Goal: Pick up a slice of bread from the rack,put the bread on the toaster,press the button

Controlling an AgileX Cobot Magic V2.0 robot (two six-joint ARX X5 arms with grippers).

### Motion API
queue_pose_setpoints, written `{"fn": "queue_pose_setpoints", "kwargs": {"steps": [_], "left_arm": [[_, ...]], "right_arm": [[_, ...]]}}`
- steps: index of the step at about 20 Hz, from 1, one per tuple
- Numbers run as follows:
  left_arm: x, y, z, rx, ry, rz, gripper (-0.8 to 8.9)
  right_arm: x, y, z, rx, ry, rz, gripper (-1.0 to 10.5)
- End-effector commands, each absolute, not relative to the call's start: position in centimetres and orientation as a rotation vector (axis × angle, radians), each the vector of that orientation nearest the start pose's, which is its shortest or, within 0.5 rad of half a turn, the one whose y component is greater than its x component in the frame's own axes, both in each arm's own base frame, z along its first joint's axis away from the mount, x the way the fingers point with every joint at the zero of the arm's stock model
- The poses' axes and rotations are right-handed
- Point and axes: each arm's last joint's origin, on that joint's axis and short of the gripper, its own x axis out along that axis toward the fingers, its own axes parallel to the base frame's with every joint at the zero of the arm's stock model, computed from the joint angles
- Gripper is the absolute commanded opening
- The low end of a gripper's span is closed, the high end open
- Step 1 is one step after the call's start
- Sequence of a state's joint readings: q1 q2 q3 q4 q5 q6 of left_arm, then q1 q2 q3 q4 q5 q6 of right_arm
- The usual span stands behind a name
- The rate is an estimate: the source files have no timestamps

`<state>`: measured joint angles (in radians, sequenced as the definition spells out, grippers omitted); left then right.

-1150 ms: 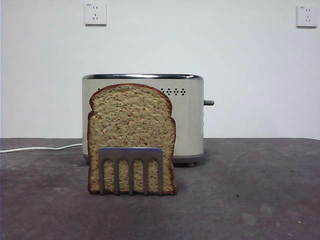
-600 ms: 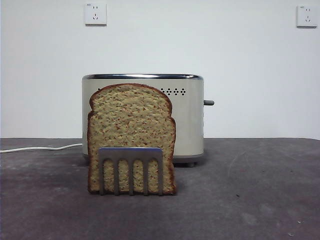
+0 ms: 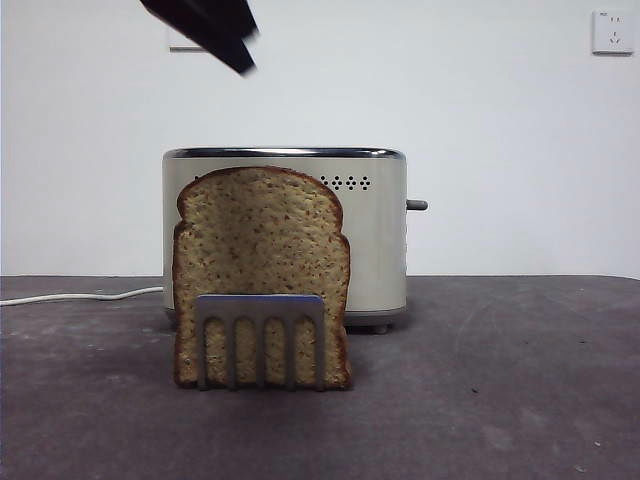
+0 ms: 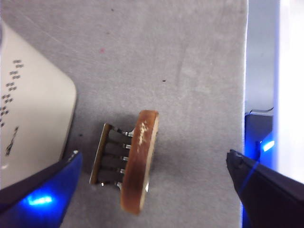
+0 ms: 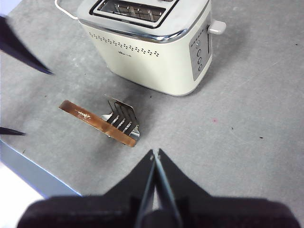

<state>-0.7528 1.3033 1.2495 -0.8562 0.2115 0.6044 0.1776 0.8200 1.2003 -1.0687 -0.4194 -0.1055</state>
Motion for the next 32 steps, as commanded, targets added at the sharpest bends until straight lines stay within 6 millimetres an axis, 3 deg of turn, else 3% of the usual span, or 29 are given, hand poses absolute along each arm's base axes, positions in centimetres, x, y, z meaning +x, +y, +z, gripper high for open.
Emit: {"fn": "queue_pose_setpoints", "kwargs": {"steps": [1, 8, 17, 26, 29, 32], "left_arm": [[19.3, -19.2, 31.8, 0.827, 0.611, -1.186, 6.01], [21.4, -20.8, 28.2, 0.941, 0.730, -1.161, 5.82], [21.8, -21.2, 27.1, 0.965, 0.767, -1.183, -0.01], [21.7, -21.1, 27.7, 0.964, 0.760, -1.178, -0.09], [21.6, -21.0, 29.6, 0.958, 0.722, -1.169, -0.09], [21.3, -20.7, 33.4, 0.947, 0.667, -1.157, -0.09]], "right_arm": [[11.4, 3.3, 38.4, -0.023, 0.654, 0.617, -0.1], [11.4, 3.3, 38.4, -0.023, 0.654, 0.616, -0.1], [11.4, 3.3, 38.4, -0.023, 0.654, 0.617, -0.1], [11.4, 3.3, 38.4, -0.023, 0.655, 0.616, -0.1], [11.4, 3.3, 38.4, -0.024, 0.654, 0.616, -0.1], [11.6, 3.3, 38.3, -0.023, 0.661, 0.616, -0.1]]}}
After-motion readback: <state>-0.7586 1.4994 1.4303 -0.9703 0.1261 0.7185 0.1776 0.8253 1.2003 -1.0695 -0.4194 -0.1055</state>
